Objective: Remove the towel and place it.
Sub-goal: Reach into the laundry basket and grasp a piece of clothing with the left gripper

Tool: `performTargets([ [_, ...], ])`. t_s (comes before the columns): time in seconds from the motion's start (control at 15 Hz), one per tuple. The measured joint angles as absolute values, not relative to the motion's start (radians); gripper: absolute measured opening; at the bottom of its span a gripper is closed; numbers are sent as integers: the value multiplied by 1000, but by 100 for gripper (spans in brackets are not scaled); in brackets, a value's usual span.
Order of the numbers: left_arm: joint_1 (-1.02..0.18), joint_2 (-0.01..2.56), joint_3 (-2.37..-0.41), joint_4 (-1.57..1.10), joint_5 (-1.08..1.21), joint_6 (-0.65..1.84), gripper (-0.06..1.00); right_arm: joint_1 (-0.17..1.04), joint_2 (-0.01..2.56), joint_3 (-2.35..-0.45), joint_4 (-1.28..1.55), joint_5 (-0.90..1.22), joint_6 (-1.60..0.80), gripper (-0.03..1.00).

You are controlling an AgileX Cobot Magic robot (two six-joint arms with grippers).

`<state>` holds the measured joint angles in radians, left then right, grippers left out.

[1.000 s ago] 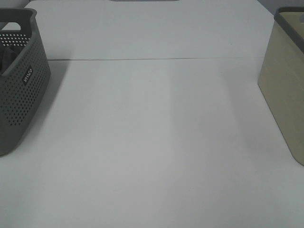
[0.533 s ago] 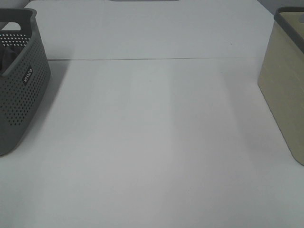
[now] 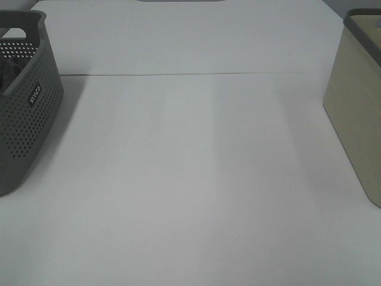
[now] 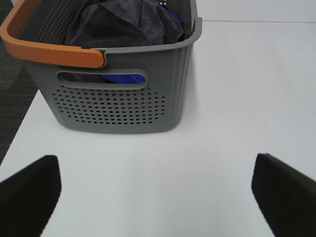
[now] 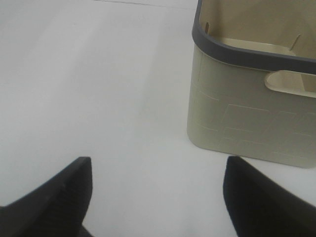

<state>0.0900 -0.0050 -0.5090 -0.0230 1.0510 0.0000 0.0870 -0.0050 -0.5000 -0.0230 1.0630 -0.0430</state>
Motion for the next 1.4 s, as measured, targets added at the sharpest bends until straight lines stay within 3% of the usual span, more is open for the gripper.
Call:
performTargets([
  [1.13,90,15,-509,-28,1050,0,99,87,-5,-500,-23,1063,-43,73],
  [1.4,90,216,-624,-35,1115,201,99,87,-5,-500,-23,1063,-43,73],
])
